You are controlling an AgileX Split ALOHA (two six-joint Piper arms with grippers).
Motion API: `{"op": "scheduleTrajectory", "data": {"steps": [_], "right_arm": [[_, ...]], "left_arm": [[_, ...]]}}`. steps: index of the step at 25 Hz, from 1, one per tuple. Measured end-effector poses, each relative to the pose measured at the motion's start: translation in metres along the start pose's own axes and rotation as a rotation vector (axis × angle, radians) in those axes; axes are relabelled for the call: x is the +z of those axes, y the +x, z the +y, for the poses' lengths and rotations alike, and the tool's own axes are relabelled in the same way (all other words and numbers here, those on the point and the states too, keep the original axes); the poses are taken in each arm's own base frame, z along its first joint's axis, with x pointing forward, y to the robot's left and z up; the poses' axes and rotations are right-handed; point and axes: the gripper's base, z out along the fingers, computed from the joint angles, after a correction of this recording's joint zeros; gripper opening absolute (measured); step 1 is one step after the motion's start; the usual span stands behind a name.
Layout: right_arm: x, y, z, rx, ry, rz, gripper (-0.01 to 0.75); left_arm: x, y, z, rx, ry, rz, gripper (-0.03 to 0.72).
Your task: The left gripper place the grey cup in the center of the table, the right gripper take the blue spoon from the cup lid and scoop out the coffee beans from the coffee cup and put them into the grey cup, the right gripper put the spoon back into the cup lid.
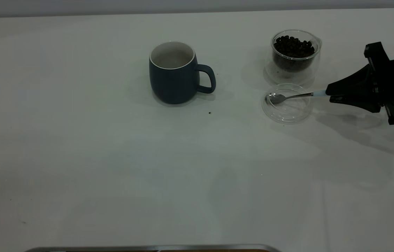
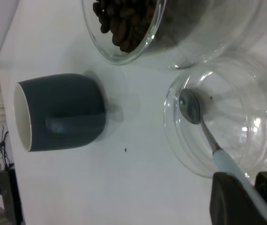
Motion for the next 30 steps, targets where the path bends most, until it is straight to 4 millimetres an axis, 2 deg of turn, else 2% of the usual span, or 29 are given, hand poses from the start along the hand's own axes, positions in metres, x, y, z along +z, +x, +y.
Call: {"op": "scheduleTrajectory", "data": {"steps": [2, 4, 8, 10, 11, 15, 19, 22, 25, 30], "right_arm": [[0.0, 0.0, 0.0, -0.004, 0.0, 0.0, 0.177], [0.0, 0.0, 0.0, -0.005, -0.001, 0.0, 0.272], [0.0, -0.001, 0.0, -0.007, 0.0, -0.002, 0.519], [0.0, -0.001, -0.001, -0.008, 0.008, 0.001, 0.601], [0.0, 0.0, -0.001, -0.008, 0.022, 0.007, 0.618], [-0.009, -0.002, 0.001, -0.029, 0.132, 0.039, 0.633], [-0.033, -0.006, 0.016, -0.049, 0.29, 0.046, 0.627], [-0.055, -0.011, 0.038, -0.077, 0.367, 0.035, 0.618], [-0.082, -0.015, 0.069, -0.132, 0.4, 0.029, 0.614], [-0.137, 0.002, 0.133, -0.227, 0.435, 0.051, 0.609]], "left_arm": [[0.0, 0.0, 0.0, 0.0, 0.0, 0.0, 0.545], [0.0, 0.0, 0.0, 0.0, 0.0, 0.0, 0.545], [0.0, 0.0, 0.0, 0.001, 0.0, 0.0, 0.545], [0.0, 0.0, 0.0, 0.001, 0.0, 0.0, 0.545], [0.0, 0.0, 0.0, 0.001, 0.0, 0.0, 0.545], [0.0, 0.0, 0.0, 0.001, 0.0, 0.0, 0.545], [0.0, 0.0, 0.0, 0.001, 0.0, 0.0, 0.545], [0.0, 0.0, 0.0, 0.001, 0.0, 0.0, 0.545], [0.0, 0.0, 0.0, 0.001, 0.0, 0.0, 0.545], [0.0, 0.0, 0.0, 0.001, 0.0, 0.0, 0.545]]}}
